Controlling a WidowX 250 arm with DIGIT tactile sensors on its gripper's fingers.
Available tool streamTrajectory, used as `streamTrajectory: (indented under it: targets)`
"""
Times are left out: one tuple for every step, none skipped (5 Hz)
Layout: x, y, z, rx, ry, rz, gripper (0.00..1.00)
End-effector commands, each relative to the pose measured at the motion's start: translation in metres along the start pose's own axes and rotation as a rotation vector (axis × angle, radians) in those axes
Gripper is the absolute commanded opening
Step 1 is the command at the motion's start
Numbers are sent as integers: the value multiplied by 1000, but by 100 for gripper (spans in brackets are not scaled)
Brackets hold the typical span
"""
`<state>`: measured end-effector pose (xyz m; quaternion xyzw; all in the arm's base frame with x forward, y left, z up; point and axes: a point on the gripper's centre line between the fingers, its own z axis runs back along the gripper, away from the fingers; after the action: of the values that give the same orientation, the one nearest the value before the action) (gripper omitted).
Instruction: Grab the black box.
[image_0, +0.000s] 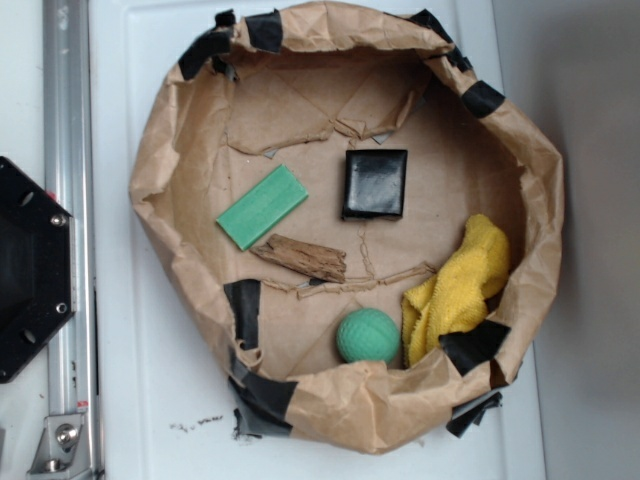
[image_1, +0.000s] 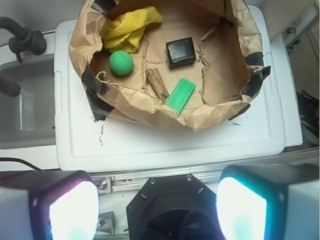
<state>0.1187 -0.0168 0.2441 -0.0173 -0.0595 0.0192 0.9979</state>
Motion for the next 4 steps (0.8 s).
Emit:
streamTrajectory:
  targets:
    - [0,0,0,0,0,0,100]
    - [48,7,-25,-27,37,95,100]
    - [91,23,-65,-61,-5,347,100]
    - [125,39,-103,-57,-87,591,100]
